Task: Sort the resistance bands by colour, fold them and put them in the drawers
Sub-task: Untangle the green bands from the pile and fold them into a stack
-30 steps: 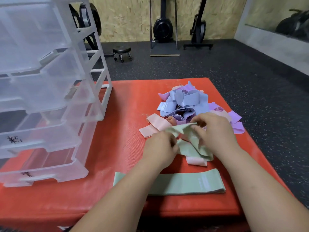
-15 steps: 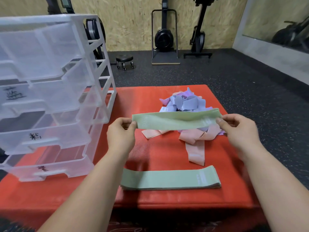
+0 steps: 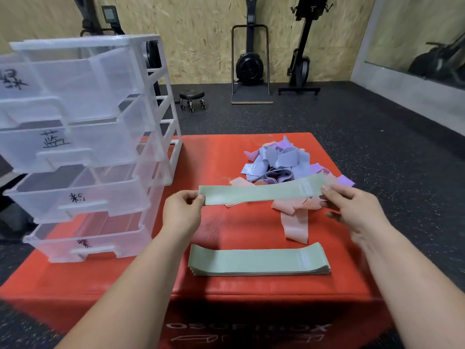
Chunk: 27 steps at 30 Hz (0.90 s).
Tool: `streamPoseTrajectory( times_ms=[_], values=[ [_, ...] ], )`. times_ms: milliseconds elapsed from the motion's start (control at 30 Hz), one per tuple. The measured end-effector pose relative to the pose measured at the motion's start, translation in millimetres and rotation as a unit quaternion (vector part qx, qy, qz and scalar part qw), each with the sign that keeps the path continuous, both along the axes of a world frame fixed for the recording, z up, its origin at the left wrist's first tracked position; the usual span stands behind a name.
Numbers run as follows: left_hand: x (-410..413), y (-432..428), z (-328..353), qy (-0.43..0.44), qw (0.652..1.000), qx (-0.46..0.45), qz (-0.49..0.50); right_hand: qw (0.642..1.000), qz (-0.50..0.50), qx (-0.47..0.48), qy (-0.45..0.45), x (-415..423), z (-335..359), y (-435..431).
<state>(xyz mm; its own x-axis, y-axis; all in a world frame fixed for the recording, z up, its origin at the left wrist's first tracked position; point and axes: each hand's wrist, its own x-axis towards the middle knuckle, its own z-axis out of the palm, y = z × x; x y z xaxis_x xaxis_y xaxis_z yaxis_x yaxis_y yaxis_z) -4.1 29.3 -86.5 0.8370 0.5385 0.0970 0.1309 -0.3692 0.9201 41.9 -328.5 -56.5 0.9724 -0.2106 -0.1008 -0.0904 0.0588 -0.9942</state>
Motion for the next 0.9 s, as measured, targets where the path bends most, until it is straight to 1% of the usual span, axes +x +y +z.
streamPoseTrajectory(
  times_ms=[67, 200, 267, 433, 533, 600, 667, 767, 900],
  values=[
    [-1, -2, -1, 0.018, 1.0, 0.011, -0.017, 1.0, 0.004, -0.002, 0.005, -2, -1, 5],
    [-2, -3, 1, 0.031, 0.998, -0.027, -0.057, 0.998, 0.056, 0.013, 0.007, -1, 1, 7],
    [-3, -2, 3, 0.027, 0.997, -0.029, -0.067, 0.997, 0.076, -0.007, 0.009, -1, 2, 6],
    [-11, 0, 7, 0.0, 0.995, -0.041, -0.087, 0.996, 0.052, -0.07, 0.024, -8, 1, 4],
    [-20, -1, 10, -0.021, 0.994, -0.054, -0.09, 0.99, 0.084, -0.112, 0.019, -21, 6, 3],
    [-28, 2, 10, -0.026, 0.996, -0.047, -0.078, 0.986, 0.091, -0.139, 0.017, -30, 10, 1],
    [-35, 8, 9, -0.023, 0.998, -0.019, -0.057, 0.984, 0.083, -0.156, 0.014, -38, 11, -2],
    [-50, 12, 12, 0.01, 0.993, 0.108, -0.046, 0.979, 0.094, -0.181, -0.009, -51, 10, -7],
    [-71, 8, 14, 0.016, 0.977, 0.2, -0.068, 0.958, 0.14, -0.244, -0.064, -67, 6, -10]
  ],
)
